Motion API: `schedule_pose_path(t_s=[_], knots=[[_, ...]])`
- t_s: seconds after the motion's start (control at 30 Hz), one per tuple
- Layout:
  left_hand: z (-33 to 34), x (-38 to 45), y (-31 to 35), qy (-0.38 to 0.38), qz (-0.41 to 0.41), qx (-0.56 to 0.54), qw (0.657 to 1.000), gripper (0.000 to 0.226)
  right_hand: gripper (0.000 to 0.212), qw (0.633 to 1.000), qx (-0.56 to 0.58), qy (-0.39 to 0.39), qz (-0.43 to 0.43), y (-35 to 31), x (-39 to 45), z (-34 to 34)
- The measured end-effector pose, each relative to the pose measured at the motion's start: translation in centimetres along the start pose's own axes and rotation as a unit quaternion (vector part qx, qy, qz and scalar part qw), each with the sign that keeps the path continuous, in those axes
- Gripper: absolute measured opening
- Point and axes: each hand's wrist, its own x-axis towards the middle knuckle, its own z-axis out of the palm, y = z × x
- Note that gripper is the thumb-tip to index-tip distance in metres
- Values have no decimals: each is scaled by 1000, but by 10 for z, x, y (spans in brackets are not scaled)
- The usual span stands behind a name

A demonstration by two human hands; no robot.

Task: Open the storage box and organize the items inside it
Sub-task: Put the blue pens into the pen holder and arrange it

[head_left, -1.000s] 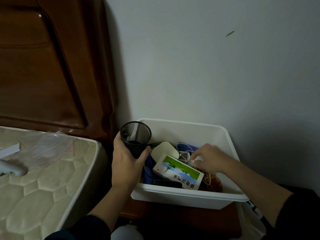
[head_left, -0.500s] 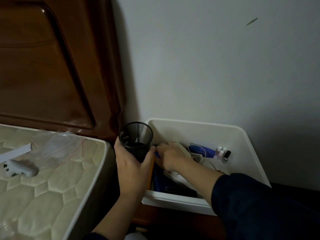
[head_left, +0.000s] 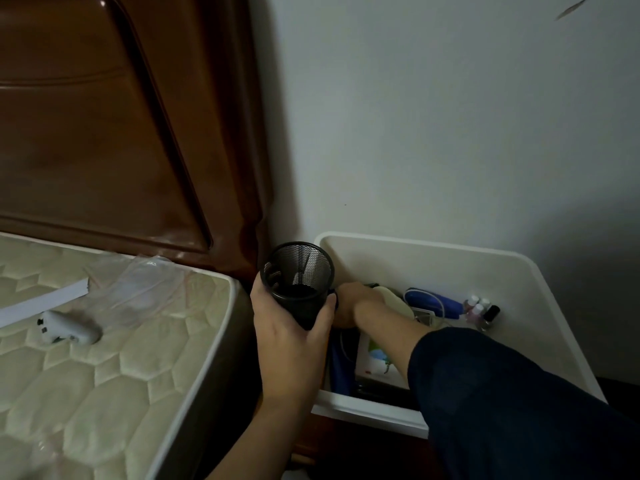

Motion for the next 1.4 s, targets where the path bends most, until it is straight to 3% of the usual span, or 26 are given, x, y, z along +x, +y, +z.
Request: schedule_pose_path(t_s=[0.17,0.47,0.53,0.63,0.83,1.07,1.1,1.23,1.4], knots=[[0,0,0,5,6,-5,1000,93,26,1000,21,-7,9,5,-1,-2],[1,2,-3,8,21,5,1000,94,24,972,225,43,53,22,-19,-14],[2,3,-4,5,26,7,1000,94,23,938,337,53,61,32,-27,-16],[3,3,-6,-4,35,16,999,93,21,856,510,71,42,45,-52,-26],[3,2,-7,-28,54,32,998,94,17,768,632,91,-37,55,-115,-49],[2,0,-5,-67,84,89,990,87,19,694,700,122,-117,51,-162,-76],[2,0,-6,-73,88,109,987,86,19,700,688,139,-132,48,-167,-81],[4,-1,-6,-97,122,156,975,85,16,790,546,225,-166,35,-178,-92],[3,0,-4,-107,143,164,970,83,9,885,373,231,-155,14,-178,-89]])
